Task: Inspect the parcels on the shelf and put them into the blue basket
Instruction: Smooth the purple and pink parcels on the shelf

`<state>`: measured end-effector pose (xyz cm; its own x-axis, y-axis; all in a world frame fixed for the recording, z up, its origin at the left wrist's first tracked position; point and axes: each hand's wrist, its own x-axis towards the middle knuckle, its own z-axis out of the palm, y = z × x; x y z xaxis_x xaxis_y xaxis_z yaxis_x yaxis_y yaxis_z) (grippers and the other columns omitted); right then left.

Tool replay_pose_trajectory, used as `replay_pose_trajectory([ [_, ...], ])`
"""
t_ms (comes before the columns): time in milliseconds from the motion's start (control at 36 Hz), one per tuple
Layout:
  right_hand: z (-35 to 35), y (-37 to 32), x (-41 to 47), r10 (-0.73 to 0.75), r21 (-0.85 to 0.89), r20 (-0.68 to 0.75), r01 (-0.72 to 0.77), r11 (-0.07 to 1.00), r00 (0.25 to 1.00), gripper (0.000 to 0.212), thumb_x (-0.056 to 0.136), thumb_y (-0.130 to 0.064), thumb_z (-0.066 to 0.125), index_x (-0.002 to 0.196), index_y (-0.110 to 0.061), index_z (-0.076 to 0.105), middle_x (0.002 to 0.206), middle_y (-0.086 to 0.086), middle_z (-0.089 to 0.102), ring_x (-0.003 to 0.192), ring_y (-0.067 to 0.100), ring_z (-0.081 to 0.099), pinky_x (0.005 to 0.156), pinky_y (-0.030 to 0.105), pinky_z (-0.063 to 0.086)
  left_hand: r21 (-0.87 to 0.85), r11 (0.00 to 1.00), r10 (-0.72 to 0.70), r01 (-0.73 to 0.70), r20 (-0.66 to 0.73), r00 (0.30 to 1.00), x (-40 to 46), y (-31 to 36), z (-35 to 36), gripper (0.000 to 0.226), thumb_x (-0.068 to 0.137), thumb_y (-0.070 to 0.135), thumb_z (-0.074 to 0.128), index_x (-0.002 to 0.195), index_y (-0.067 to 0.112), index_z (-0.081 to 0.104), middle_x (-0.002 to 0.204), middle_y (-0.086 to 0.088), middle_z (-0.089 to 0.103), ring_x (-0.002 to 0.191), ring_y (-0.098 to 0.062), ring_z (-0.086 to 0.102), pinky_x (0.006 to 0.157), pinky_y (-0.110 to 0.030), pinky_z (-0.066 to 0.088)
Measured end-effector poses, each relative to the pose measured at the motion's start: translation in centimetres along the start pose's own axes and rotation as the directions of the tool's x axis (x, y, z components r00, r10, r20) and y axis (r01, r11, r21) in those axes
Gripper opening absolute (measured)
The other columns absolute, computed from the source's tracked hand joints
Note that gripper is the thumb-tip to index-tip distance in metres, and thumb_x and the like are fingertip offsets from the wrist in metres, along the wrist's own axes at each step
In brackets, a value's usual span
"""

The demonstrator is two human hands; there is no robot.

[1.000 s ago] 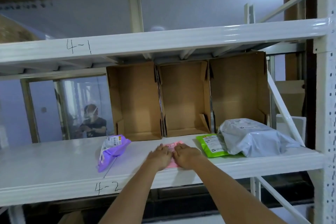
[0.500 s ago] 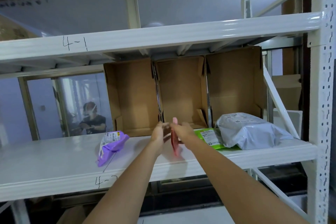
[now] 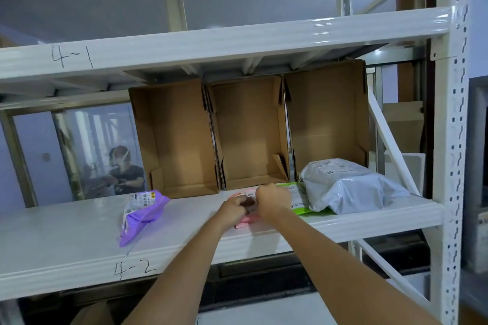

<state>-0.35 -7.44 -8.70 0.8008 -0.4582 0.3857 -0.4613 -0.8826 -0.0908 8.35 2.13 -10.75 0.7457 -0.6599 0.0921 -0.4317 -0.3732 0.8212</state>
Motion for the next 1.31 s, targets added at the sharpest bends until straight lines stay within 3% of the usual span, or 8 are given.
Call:
replay_pose_trajectory([
  [167, -0.9, -1.0, 0.1, -0.009, -0.062, 0.013, 0.010, 0.998, 1.000, 0.024, 0.090, -0.018, 0.058, 0.113, -0.017, 0.065, 0.114, 0.005, 0.065, 0.108, 0.026, 0.062, 0.078, 0.031, 0.047, -0.181, 0.982, -0.047, 0.050, 0.020, 0.999, -0.7, 1.2, 0.4, 0.040, 0.093, -0.016, 0.030, 0.116, 0.000, 0.058, 0.103, -0.017, 0.058, 0.082, -0.027, 0.061, 0.063, -0.032, 0.060],
  [278, -1.9, -2.2, 0.5, 0.031, 0.007, -0.003, -0.031, 1.000, 1.000, 0.026, 0.092, -0.025, 0.057, 0.115, -0.016, 0.065, 0.116, 0.005, 0.065, 0.109, 0.024, 0.062, 0.079, 0.032, 0.049, 0.211, 0.970, 0.129, -0.118, -0.038, 0.991, -0.6, 2.3, -2.2, 0.035, 0.090, 0.009, 0.044, 0.113, 0.025, 0.064, 0.123, -0.008, 0.061, 0.112, -0.025, 0.056, 0.099, -0.040, 0.047],
  [472, -3.1, -6.0, 1.1, 0.024, 0.187, 0.104, -0.043, 0.981, 0.994, 0.030, 0.091, -0.027, 0.057, 0.116, -0.012, 0.065, 0.117, 0.007, 0.065, 0.108, 0.027, 0.063, 0.085, 0.032, 0.049, 0.643, 0.766, 0.157, -0.025, -0.149, 0.976, -1.6, 2.6, -10.3, 0.029, 0.082, 0.021, 0.054, 0.110, 0.019, 0.060, 0.117, -0.006, 0.062, 0.108, -0.028, 0.058, 0.090, -0.034, 0.050],
  [667, -2.7, -12.8, 1.2, -0.101, 0.331, 0.127, 0.053, 0.942, 0.987, 0.035, 0.088, -0.023, 0.054, 0.120, -0.012, 0.063, 0.122, 0.011, 0.063, 0.112, 0.031, 0.060, 0.085, 0.032, 0.047, 0.559, 0.811, 0.055, 0.171, -0.364, 0.930, -4.2, -0.9, -19.0, 0.026, 0.073, 0.022, 0.052, 0.095, 0.012, 0.061, 0.108, -0.010, 0.063, 0.099, -0.029, 0.061, 0.079, -0.032, 0.050],
  [889, -2.6, -19.3, 1.2, -0.300, 0.394, 0.074, 0.248, 0.885, 0.951, 0.037, 0.089, -0.020, 0.061, 0.126, -0.020, 0.058, 0.125, 0.011, 0.058, 0.118, 0.028, 0.055, 0.093, 0.034, 0.049, 0.712, 0.602, -0.270, 0.360, -0.243, 0.932, -8.7, -3.3, -24.5, 0.065, 0.058, 0.029, 0.060, 0.120, 0.008, 0.053, 0.120, -0.012, 0.052, 0.097, -0.027, 0.055, 0.069, -0.025, 0.044],
  [1000, -2.1, -20.9, 0.9, -0.342, 0.332, 0.039, 0.311, 0.891, 0.939, 0.035, 0.089, -0.019, 0.061, 0.124, -0.021, 0.063, 0.124, 0.010, 0.057, 0.115, 0.028, 0.057, 0.088, 0.032, 0.048, 0.677, 0.606, -0.377, 0.417, -0.216, 0.901, -10.1, -5.2, -23.5, 0.039, 0.081, 0.030, 0.070, 0.113, 0.011, 0.055, 0.106, -0.005, 0.052, 0.092, -0.021, 0.053, 0.063, -0.020, 0.042],
  [1083, -1.3, -21.5, 0.8, -0.344, 0.270, 0.036, 0.323, 0.907, 0.938, 0.034, 0.090, -0.016, 0.061, 0.124, -0.016, 0.064, 0.127, 0.009, 0.055, 0.116, 0.028, 0.058, 0.090, 0.032, 0.048, 0.669, 0.635, -0.324, 0.387, -0.224, 0.919, -9.9, -7.5, -21.9, 0.026, 0.078, 0.028, 0.070, 0.097, 0.013, 0.062, 0.100, -0.006, 0.061, 0.085, -0.021, 0.055, 0.060, -0.019, 0.041],
  [1306, -0.3, -19.7, 0.9, -0.274, 0.218, -0.004, 0.268, 0.938, 0.962, 0.027, 0.091, -0.004, 0.056, 0.116, -0.003, 0.065, 0.118, 0.015, 0.065, 0.109, 0.031, 0.063, 0.086, 0.033, 0.050, 0.658, 0.690, -0.010, 0.300, -0.407, 0.914, -8.7, -10.1, -17.8, 0.036, 0.083, 0.016, 0.058, 0.117, 0.004, 0.054, 0.118, -0.015, 0.057, 0.109, -0.030, 0.057, 0.087, -0.032, 0.046],
])
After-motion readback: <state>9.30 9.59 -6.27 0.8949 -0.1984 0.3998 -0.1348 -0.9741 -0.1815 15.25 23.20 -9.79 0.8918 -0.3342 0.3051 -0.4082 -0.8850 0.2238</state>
